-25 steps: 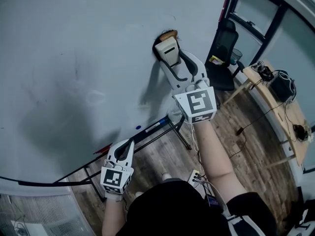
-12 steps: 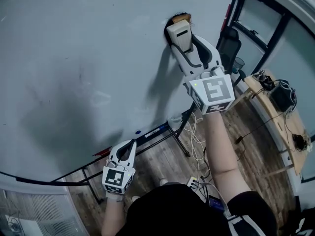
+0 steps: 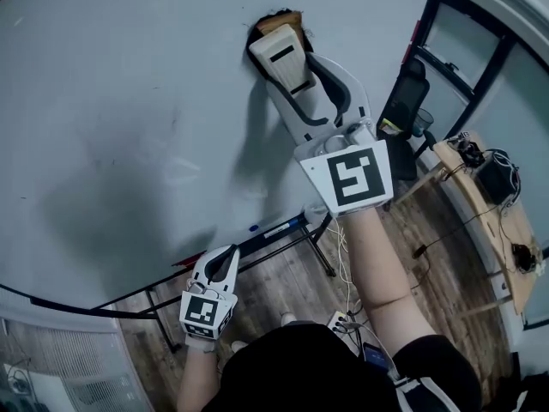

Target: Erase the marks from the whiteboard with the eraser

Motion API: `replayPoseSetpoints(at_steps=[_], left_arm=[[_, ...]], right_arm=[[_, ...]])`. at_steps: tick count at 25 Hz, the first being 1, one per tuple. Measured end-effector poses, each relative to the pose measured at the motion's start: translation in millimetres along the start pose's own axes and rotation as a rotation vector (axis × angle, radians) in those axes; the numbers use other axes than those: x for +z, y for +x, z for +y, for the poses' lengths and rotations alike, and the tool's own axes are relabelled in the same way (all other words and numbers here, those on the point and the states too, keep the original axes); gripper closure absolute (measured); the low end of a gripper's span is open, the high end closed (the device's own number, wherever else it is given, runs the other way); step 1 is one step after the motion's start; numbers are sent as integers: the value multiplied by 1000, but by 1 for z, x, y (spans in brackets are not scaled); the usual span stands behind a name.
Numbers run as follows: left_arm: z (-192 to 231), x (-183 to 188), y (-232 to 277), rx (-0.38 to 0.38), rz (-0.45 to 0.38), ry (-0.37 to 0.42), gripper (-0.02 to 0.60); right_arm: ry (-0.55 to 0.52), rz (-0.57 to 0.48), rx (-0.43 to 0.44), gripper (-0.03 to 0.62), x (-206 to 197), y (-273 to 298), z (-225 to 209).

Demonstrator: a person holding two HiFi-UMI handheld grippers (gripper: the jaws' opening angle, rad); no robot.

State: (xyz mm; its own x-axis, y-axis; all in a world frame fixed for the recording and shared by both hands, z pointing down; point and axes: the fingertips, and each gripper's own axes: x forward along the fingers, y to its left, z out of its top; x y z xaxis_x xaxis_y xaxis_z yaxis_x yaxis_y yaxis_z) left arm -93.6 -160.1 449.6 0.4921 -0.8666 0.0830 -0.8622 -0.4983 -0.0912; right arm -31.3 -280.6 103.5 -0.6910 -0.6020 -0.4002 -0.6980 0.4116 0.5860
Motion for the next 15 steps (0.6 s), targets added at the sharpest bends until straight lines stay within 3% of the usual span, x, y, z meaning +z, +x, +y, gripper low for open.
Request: replayPoseSetpoints(at_steps=[4,9,15], left_arm=[[-5,15,-4,20,16,0,563],[12,-3,-34,43,23,-14,563],[20,-12,-54,65,29,-29,563]], right_arm=[[24,-6,32,352,10,-4,15],[15,70,115,352,1,-2,88],[77,142,234,352,-12,-9,158]])
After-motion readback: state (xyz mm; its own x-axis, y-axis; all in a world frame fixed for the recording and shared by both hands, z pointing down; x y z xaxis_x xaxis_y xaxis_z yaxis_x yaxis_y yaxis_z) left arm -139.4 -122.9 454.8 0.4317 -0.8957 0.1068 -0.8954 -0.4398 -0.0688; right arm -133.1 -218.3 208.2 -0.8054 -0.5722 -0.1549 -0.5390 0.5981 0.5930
